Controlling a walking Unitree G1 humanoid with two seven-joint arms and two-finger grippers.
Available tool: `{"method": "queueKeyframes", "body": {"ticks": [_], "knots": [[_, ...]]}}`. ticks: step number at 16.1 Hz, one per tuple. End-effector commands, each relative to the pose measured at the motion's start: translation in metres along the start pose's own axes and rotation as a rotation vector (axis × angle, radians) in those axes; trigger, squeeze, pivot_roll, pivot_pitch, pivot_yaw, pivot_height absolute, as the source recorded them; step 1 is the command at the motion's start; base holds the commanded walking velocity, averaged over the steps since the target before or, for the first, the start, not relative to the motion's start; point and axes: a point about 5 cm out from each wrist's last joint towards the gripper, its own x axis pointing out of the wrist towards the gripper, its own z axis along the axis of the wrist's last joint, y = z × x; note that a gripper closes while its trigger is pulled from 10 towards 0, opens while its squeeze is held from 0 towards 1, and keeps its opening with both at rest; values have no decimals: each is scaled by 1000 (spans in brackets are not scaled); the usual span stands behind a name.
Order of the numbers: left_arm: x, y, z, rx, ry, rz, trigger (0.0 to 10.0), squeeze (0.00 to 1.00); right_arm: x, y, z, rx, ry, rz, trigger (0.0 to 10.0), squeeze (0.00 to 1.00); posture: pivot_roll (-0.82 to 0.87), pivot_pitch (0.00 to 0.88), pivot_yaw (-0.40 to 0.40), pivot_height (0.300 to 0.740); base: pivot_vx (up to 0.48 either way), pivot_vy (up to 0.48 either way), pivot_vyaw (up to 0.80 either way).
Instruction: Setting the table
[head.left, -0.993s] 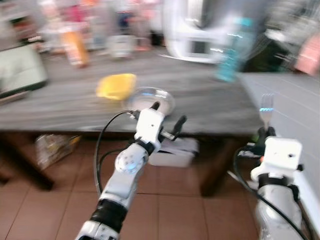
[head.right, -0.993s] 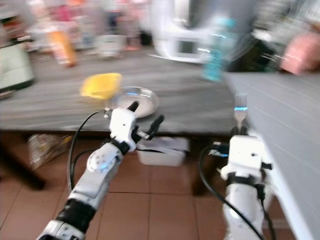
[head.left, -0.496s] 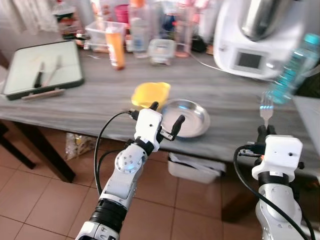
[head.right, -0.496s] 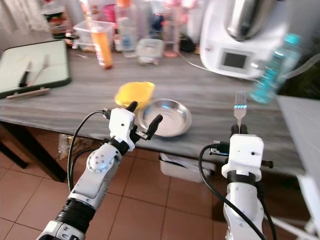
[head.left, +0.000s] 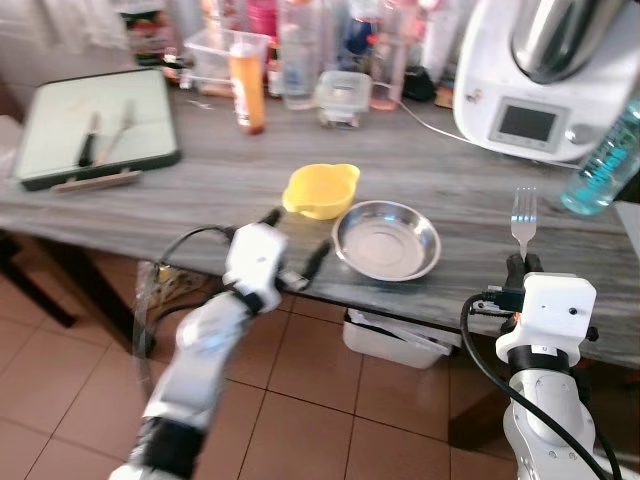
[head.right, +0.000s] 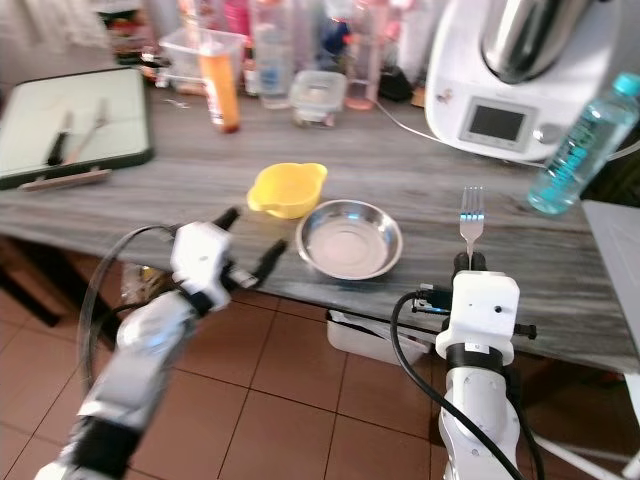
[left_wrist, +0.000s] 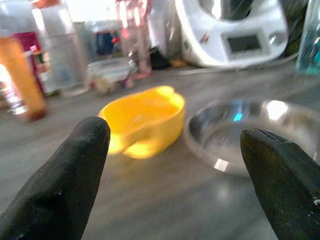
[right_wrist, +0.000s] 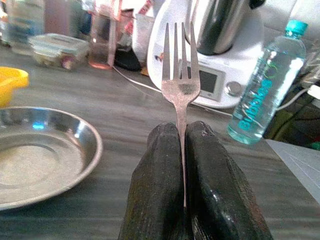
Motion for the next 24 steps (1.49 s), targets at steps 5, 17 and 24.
{"method": "queueKeyframes", "body": {"ticks": [5, 17, 24], "knots": [[-9, -4, 1, 15, 20, -90, 10000, 0, 8, -5, 3, -4, -6, -17, 10000, 0, 26, 140, -27, 740, 0, 0, 0], [-35, -19, -5, -16, 88, -266, 10000, 0, 28, -10, -17, 66, 153, -88, 10000, 0, 59, 182, -29, 740, 0, 0, 0], [-37, -22, 2, -27, 94, -313, 10000, 0, 46, -22, -36, 92, 233, -96, 10000, 0, 77, 206, -19, 740, 0, 0, 0]]}}
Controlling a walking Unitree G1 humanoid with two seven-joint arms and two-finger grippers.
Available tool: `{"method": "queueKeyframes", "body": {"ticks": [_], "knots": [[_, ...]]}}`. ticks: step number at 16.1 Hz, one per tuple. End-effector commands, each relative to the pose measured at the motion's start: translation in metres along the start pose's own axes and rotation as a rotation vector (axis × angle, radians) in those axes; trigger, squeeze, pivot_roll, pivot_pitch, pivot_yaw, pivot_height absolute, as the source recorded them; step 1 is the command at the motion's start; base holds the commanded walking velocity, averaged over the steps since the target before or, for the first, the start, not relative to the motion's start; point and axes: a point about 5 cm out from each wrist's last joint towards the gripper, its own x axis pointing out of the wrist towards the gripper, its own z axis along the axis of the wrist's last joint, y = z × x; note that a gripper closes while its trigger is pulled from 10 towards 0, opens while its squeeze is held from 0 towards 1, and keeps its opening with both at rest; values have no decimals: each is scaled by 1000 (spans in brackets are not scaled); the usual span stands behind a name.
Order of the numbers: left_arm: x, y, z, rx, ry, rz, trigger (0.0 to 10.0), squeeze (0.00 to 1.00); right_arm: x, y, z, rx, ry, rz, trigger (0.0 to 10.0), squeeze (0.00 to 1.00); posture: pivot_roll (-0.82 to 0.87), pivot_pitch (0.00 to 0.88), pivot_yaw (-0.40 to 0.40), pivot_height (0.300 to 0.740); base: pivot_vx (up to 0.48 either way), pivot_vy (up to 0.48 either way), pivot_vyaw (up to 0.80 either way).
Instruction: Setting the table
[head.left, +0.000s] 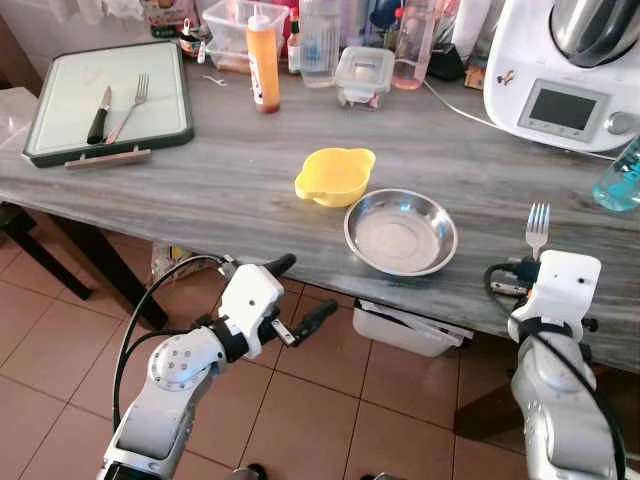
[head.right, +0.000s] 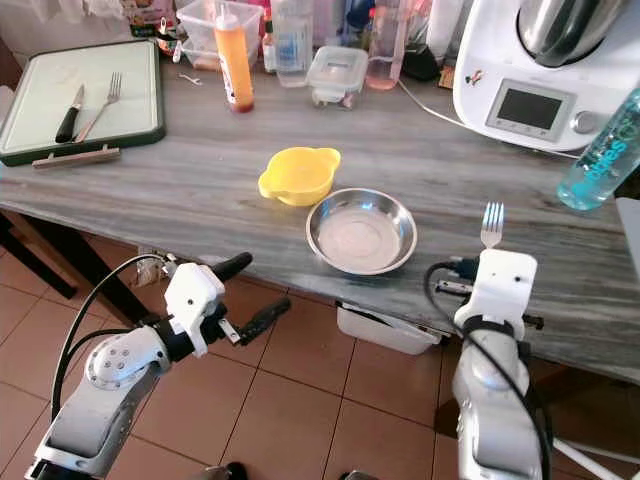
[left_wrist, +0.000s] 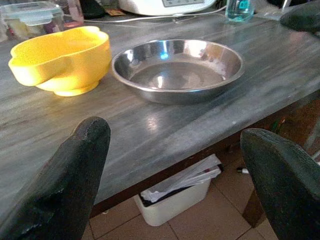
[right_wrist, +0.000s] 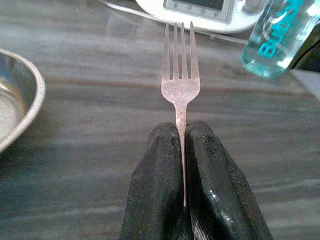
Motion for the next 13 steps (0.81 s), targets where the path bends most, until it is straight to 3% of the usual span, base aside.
{"method": "queueKeyframes", "body": {"ticks": [1, 7, 13], "knots": [[-2, -3, 1, 4, 10, -24, 10000, 0, 3, -1, -5, 29, 24, 2, 10000, 0, 81, 209, -17, 740, 0, 0, 0], [0, -2, 10, 5, -7, -76, 10000, 0, 19, 17, -8, 102, 41, 28, 10000, 0, 106, 214, -10, 740, 0, 0, 0], [7, -11, 25, -36, -49, -182, 10000, 0, 33, 14, -13, 156, 67, 7, 10000, 0, 103, 208, -10, 740, 0, 0, 0]]}}
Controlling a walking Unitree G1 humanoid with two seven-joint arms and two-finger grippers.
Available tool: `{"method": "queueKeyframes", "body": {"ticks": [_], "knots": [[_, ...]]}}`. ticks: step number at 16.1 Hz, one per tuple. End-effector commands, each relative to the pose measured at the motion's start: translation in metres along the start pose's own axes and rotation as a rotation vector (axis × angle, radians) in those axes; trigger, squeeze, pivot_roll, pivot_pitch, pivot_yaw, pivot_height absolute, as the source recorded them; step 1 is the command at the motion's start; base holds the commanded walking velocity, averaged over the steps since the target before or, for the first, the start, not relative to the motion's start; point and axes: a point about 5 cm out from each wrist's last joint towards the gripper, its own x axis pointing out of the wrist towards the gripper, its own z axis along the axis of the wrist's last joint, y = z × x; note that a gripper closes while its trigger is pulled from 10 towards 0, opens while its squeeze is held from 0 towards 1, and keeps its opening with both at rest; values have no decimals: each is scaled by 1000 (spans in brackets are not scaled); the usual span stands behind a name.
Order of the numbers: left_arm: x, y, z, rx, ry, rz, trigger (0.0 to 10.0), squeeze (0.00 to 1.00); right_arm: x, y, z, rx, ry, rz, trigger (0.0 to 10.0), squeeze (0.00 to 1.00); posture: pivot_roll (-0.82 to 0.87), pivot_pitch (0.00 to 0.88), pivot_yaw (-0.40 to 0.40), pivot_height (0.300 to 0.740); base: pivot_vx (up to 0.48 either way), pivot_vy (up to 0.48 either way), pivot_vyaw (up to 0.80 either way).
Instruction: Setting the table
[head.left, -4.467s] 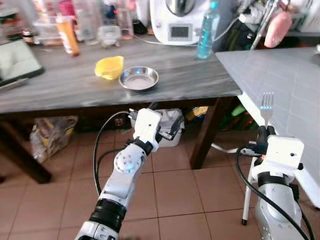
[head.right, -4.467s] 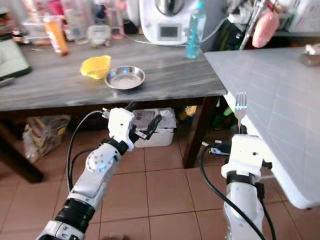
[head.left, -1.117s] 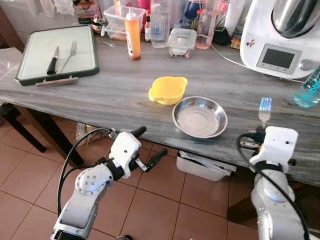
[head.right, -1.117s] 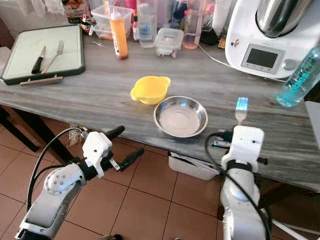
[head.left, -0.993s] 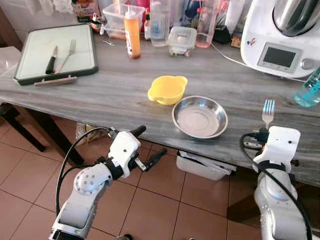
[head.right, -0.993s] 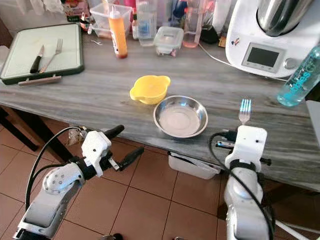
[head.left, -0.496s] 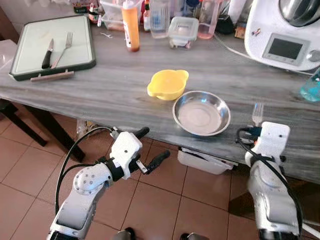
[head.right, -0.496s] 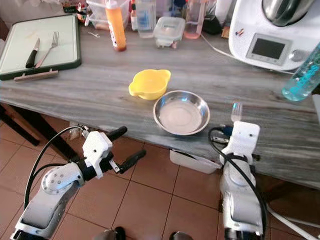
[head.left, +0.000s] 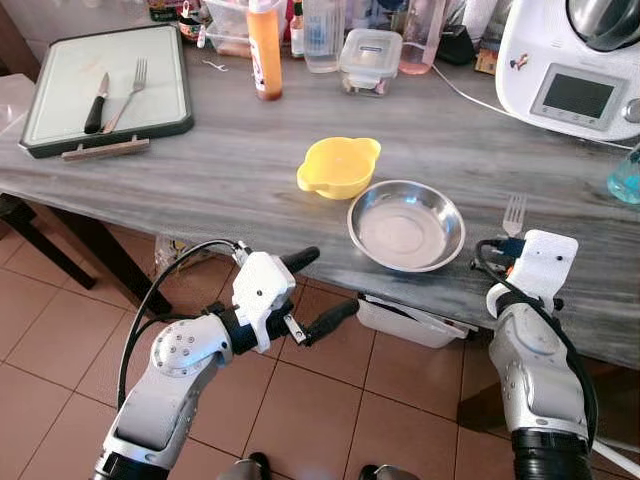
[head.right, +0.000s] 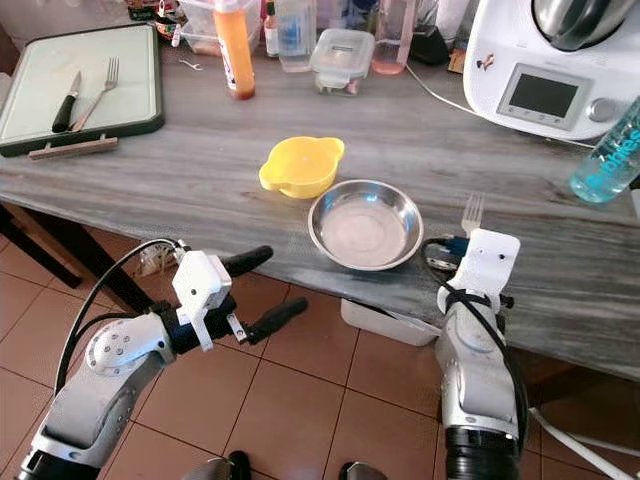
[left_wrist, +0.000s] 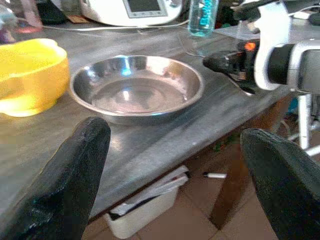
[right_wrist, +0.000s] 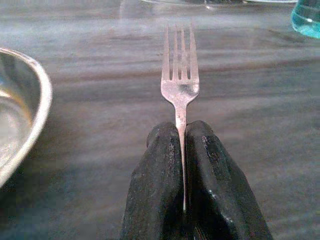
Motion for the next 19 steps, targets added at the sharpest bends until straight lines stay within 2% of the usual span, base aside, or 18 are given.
{"method": "queueKeyframes", "body": {"ticks": [1, 5, 12, 15, 19], "knots": [[1, -5, 3, 5, 0, -32, 10000, 0, 0, -5, -9, 10, 40, -21, 10000, 0, 106, 202, -11, 740, 0, 0, 0], [7, -9, 10, -31, 0, -103, 10000, 0, 6, 5, -17, 47, 70, 40, 10000, 0, 109, 203, -12, 740, 0, 0, 0], [11, -11, 13, -44, 0, -123, 10000, 0, 2, 28, -29, 76, 125, 120, 10000, 0, 104, 210, -7, 740, 0, 0, 0], [11, -12, 13, -49, 5, -126, 10000, 0, -2, 26, -31, 58, 122, 112, 10000, 0, 104, 211, -5, 740, 0, 0, 0], [12, -12, 12, -56, 11, -131, 10000, 0, -2, 9, -30, 38, 117, 73, 10000, 0, 97, 211, -3, 740, 0, 0, 0]]}}
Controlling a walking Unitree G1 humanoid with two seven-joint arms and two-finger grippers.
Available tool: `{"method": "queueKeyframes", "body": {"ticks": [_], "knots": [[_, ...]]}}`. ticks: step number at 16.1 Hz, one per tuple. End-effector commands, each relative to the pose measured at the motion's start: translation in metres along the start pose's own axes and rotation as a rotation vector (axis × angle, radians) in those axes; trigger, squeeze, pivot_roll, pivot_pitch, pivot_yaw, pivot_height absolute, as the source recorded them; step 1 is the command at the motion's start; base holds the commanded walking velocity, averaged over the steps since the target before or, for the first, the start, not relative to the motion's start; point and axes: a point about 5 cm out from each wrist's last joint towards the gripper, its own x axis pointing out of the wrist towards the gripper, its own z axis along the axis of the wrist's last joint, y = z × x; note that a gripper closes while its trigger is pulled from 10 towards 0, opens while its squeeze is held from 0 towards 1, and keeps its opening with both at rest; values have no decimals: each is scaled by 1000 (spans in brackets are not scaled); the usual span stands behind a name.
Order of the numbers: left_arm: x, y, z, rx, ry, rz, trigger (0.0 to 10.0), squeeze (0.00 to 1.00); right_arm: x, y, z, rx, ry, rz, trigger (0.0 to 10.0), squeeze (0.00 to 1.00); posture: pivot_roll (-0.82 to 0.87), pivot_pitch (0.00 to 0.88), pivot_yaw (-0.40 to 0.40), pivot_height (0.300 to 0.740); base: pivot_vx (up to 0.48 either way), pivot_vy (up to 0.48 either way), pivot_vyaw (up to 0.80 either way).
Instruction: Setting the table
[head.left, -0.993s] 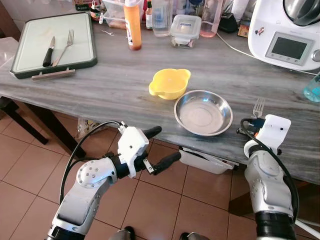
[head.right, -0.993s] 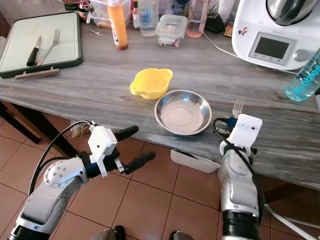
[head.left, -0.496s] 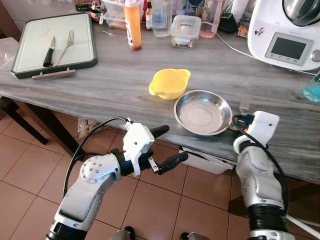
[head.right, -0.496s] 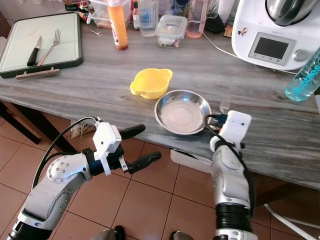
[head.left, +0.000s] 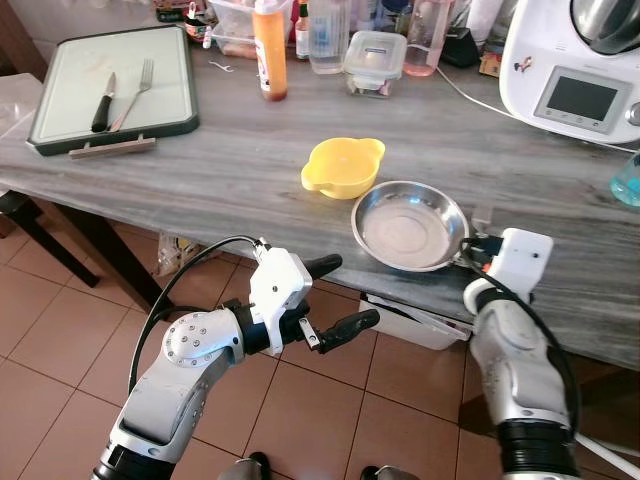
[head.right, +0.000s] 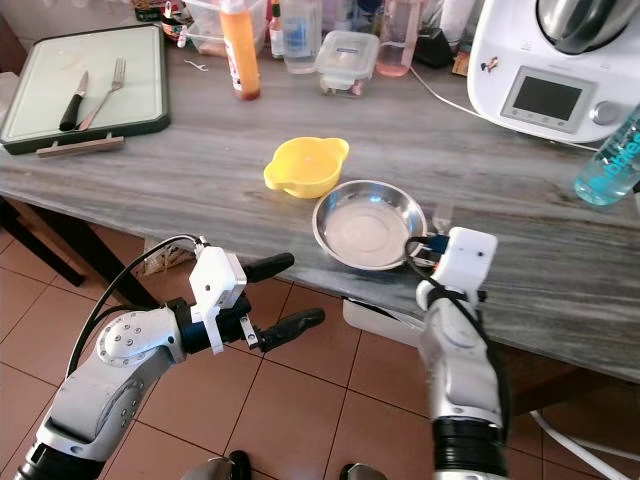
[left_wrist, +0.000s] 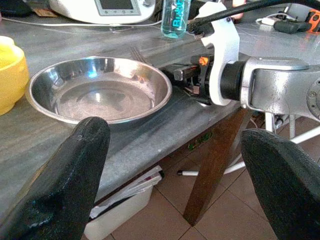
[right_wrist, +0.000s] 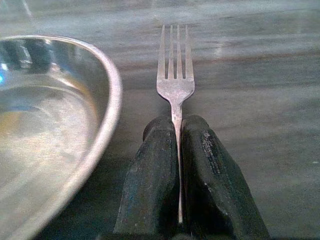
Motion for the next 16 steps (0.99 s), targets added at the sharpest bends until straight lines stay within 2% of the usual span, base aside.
{"method": "queueKeyframes", "body": {"ticks": [1, 5, 9, 13, 14, 15, 16], "knots": [[1, -3, 2, 0, -2, -23, 10000, 0, -5, -11, -20, -11, 97, -40, 10000, 0, 96, 210, -2, 740, 0, 0, 0], [2, -3, 0, 3, 5, -27, 10000, 0, -7, -21, -18, -34, 104, -45, 10000, 0, 95, 209, 1, 740, 0, 0, 0], [2, -2, 0, 9, 9, -30, 10000, 0, -6, -8, -22, -21, 127, 3, 10000, 0, 99, 209, 4, 740, 0, 0, 0], [1, -2, 0, 9, 13, -23, 10000, 0, -8, -6, -26, -38, 147, 15, 10000, 0, 100, 208, 3, 740, 0, 0, 0], [1, -2, 0, 8, 13, -22, 10000, 0, -8, -6, -27, -36, 150, 15, 10000, 486, 100, 208, 4, 740, 0, 0, 0], [2, -2, 0, 8, 13, -22, 10000, 0, -8, -7, -27, -33, 151, 15, 10000, 576, 100, 207, 3, 740, 0, 0, 0], [2, -2, 0, 8, 13, -23, 10000, 0, -8, -8, -27, -31, 151, 16, 10000, 1000, 100, 207, 3, 740, 0, 0, 0]]}}
